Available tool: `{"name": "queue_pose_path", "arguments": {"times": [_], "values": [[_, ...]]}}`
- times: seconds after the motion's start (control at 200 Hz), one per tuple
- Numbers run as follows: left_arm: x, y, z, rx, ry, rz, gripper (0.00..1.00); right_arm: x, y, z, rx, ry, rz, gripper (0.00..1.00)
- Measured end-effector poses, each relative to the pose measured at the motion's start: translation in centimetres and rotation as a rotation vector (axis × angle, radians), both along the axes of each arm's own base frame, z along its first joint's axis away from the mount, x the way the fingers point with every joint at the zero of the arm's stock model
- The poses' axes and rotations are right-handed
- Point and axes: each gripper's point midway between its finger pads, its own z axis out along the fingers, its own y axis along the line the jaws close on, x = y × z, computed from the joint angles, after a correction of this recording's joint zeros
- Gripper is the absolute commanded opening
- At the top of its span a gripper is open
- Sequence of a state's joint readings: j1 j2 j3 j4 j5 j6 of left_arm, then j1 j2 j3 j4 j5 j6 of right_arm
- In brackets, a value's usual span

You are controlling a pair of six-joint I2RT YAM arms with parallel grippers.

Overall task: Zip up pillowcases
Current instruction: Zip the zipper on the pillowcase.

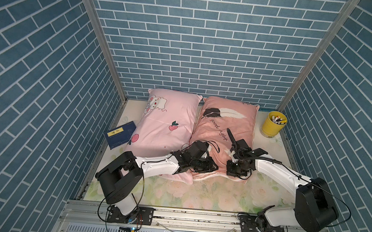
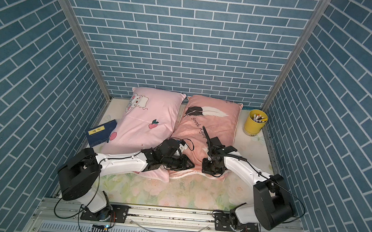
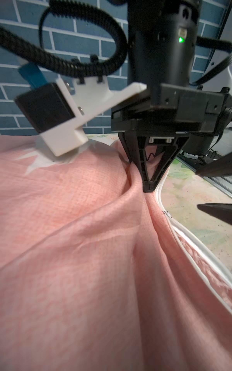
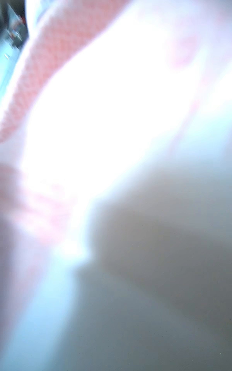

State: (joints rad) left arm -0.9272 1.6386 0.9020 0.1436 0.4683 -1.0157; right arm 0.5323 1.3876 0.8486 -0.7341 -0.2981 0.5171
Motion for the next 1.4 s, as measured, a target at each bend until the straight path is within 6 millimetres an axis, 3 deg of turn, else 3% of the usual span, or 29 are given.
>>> {"name": "queue_pose_path", "arguments": {"times": [0.255,0.38,0.595,0.74,1.4], "values": [[-0.1,-0.4,-2.1,0.033,0.022,-0.002,0.26,-0.5,-0.1,1.7,0.085,0.04,-0.023,0.0],[-0.3,-0.4,-2.3,0.061,0.008,-0.014,0.32,-0.6,0.0,2.0,0.109,0.049,-0.025,0.0],[-0.4,-0.9,-2.9,0.072,0.004,-0.028,0.34,-0.6,0.2,2.4,0.145,0.059,-0.032,0.0],[-0.9,-1.2,-3.8,0.083,0.018,-0.037,0.32,-0.5,0.2,2.6,0.155,0.057,-0.034,0.0],[-0.8,-1.4,-3.4,0.094,0.008,-0.046,0.18,-0.5,0.2,2.6,0.151,0.053,-0.036,0.0]]}}
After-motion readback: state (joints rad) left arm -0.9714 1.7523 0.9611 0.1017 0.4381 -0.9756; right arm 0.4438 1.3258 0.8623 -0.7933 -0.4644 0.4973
